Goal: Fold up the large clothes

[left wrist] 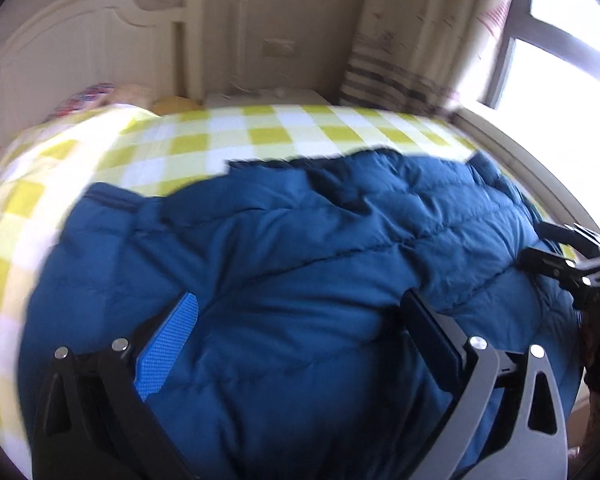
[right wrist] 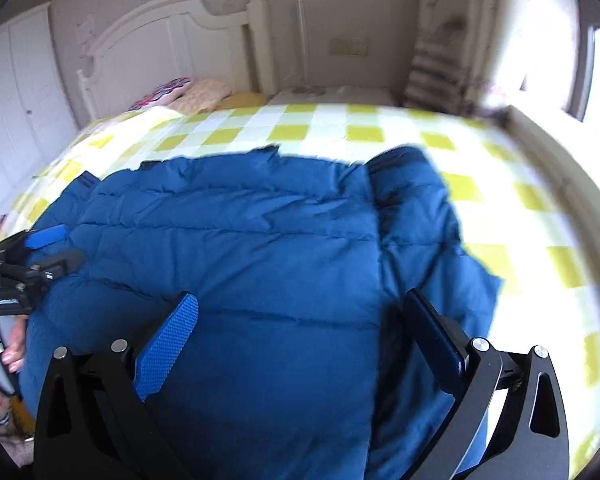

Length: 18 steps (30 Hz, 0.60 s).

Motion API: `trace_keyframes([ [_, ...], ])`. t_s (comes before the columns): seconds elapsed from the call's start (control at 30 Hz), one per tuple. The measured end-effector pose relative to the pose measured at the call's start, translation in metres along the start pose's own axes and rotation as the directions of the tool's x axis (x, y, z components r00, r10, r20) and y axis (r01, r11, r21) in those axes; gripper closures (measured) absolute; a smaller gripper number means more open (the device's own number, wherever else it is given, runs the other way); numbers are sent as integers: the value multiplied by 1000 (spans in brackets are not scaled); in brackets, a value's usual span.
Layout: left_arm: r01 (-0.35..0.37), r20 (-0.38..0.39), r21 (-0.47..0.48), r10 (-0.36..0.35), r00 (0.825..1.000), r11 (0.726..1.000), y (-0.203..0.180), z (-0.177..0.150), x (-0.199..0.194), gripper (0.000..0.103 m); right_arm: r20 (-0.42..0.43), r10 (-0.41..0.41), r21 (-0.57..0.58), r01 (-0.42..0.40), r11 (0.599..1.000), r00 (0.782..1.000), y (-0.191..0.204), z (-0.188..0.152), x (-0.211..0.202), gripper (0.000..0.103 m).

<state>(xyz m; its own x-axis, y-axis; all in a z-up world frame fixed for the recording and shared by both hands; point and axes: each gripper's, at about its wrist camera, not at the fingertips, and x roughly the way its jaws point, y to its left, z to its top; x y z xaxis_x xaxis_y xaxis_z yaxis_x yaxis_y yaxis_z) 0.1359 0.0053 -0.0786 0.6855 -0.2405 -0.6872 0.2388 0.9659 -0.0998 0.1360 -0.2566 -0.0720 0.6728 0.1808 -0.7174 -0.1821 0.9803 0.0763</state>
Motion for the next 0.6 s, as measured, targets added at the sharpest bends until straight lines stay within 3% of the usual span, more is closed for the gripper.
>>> trace_keyframes([
  [0.1, 49, 52, -3, -49, 997, 999, -6, -8, -32, 3, 50, 75, -95, -70, 993, 996, 27, -3, -27, 5],
  [0.17, -25, 46, 51, 22, 999, 998, -17, -18, -38, 2, 55, 104, -205, -90, 975, 993, 53, -11, -36, 5],
  [0.23, -105, -13, 127, 108, 994, 986, -26, -32, -22, 2, -4, 64, -343, -61, 937, 998, 83, -29, -23, 5],
  [0.27, -113, 0, 138, 114, 994, 984, -27, -37, -20, 2, -17, 33, -369, -37, 929, 999, 89, -35, -15, 5],
  [0.43, -107, -11, 128, 109, 994, 986, -24, -39, -27, 2, -33, 45, -321, -53, 946, 998, 77, -35, -11, 5],
  [0.5, -102, 22, 84, 101, 995, 991, -13, -43, -46, 2, 2, 16, -320, -15, 947, 1000, 67, -35, -24, 5],
  [0.6, -172, 52, 19, 171, 984, 985, 15, -54, -64, 2, 36, -47, -268, 55, 962, 998, 43, -44, -39, 5],
])
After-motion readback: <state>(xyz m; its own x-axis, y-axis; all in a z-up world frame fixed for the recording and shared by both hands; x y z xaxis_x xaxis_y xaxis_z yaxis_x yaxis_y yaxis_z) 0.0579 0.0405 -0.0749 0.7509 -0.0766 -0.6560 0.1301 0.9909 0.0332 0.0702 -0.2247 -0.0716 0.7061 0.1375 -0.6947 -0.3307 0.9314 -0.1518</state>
